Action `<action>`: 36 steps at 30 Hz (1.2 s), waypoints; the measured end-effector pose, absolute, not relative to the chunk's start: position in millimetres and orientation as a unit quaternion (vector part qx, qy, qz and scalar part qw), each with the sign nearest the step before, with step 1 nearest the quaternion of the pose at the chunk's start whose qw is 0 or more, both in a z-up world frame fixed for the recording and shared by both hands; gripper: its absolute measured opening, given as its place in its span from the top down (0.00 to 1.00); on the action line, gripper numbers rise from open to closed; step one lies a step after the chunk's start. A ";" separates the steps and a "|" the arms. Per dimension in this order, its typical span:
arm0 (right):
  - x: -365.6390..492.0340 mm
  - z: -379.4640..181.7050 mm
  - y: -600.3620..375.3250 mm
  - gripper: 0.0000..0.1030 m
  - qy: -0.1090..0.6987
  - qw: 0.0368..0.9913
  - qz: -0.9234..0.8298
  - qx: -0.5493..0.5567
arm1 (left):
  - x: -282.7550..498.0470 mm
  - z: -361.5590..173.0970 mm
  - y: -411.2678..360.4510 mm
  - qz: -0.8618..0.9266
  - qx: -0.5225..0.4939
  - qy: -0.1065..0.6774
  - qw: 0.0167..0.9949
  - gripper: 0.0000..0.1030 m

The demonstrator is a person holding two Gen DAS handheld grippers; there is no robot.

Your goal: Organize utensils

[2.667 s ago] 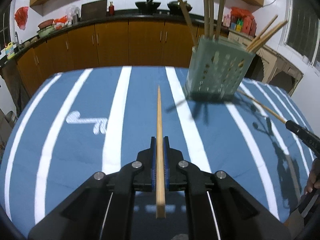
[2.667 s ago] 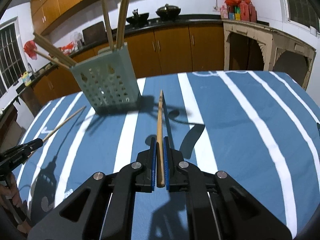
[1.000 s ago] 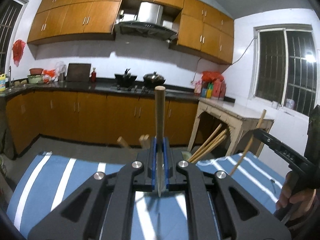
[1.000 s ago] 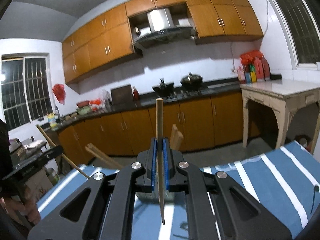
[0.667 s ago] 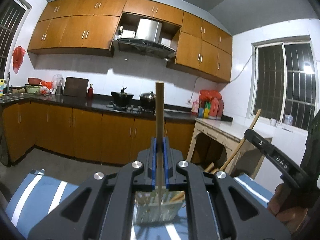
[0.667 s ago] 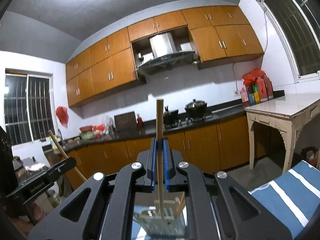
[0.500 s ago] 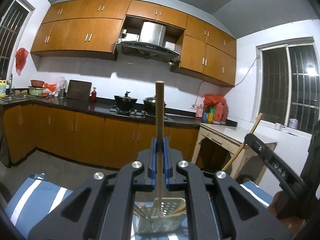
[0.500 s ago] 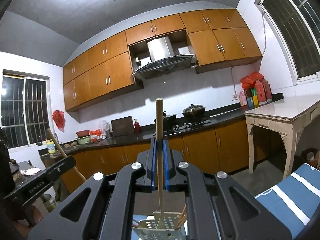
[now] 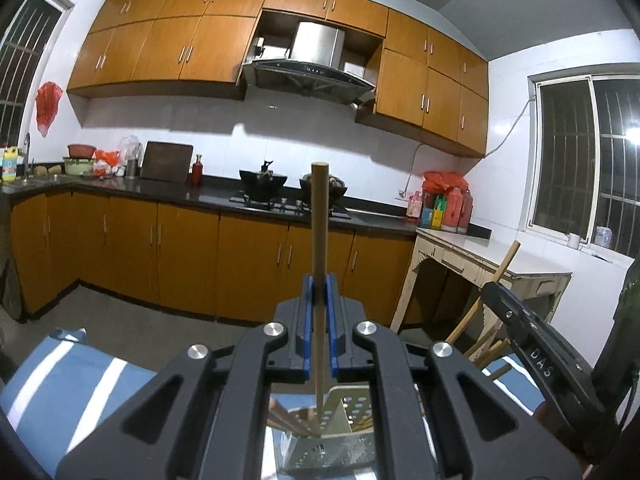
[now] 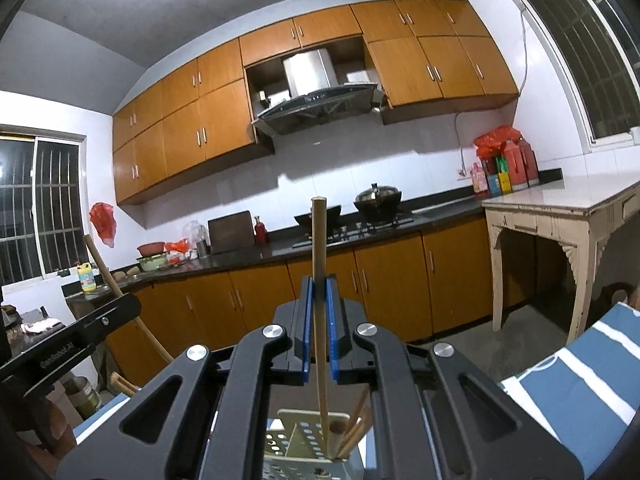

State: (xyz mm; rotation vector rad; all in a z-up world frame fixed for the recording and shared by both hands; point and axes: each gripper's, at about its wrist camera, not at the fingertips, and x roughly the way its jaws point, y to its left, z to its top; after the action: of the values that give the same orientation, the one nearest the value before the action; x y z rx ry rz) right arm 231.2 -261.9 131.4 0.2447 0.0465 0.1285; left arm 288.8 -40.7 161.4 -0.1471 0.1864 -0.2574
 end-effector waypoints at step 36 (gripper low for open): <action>159.6 134.8 -268.3 0.38 0.082 0.991 0.068 0.080 | 217.4 155.5 -4.2 -0.113 -0.066 0.118 0.984 0.46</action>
State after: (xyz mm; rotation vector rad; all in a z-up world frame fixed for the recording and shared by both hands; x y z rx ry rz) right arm 159.6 -268.3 134.8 0.1601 0.1648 0.1374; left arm 217.4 -4.2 155.5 -0.1322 0.2380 -0.2281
